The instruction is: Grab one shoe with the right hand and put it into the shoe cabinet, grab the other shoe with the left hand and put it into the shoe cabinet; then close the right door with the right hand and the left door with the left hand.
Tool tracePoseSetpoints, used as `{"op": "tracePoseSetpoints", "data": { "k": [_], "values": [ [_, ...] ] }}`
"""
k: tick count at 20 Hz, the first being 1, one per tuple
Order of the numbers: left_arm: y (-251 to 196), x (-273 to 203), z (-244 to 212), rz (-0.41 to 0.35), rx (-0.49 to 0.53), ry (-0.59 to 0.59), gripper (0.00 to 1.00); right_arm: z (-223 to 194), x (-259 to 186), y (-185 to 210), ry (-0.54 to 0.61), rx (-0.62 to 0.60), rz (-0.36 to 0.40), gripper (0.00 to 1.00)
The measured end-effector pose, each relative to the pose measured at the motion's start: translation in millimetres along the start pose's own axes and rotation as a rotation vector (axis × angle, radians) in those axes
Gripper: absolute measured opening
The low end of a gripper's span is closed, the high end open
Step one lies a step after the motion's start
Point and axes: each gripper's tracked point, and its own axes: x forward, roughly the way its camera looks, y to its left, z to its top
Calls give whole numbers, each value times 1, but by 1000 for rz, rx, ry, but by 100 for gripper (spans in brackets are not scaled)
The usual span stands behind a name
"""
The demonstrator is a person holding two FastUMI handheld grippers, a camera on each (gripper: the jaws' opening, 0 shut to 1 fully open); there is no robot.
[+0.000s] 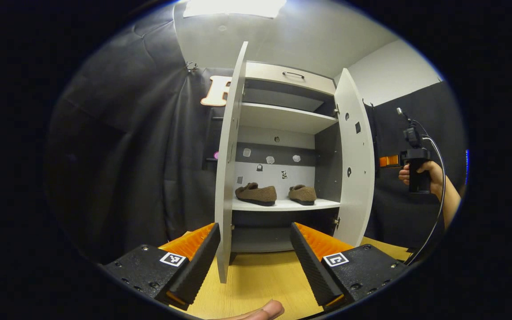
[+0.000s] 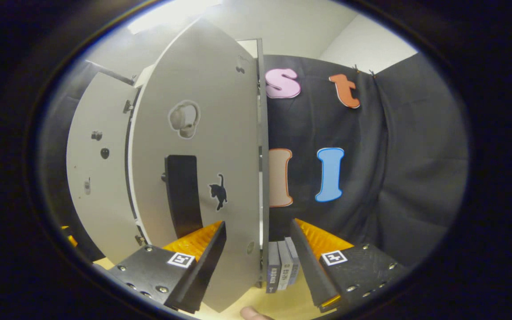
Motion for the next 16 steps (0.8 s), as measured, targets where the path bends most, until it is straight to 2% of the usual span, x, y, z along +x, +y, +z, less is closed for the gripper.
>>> {"op": "tracePoseSetpoints", "data": {
  "k": [4, 5, 6, 7, 9, 12, 16],
  "values": [
    [4, 1, -4, 9, -6, 10, 96, 0, 3, 15, -15, -12, 21, 89],
    [5, 0, -5, 12, -6, 17, 94, -2, 5, 23, -16, -11, 34, 89],
    [3, 1, -8, 10, -7, 24, 96, -4, 8, 33, -15, -4, 49, 86],
    [2, 1, -8, 11, -9, 28, 96, -7, 10, 42, -9, 3, 69, 89],
    [3, 0, -8, 14, -2, 35, 96, -11, 11, 63, -6, 13, 115, 87],
    [10, -4, -7, 35, 15, 39, 96, -13, 4, 79, -21, 16, 159, 99],
    [26, -8, -3, 69, 22, 38, 96, -21, -8, 81, -21, 18, 172, 96]
  ]
}}
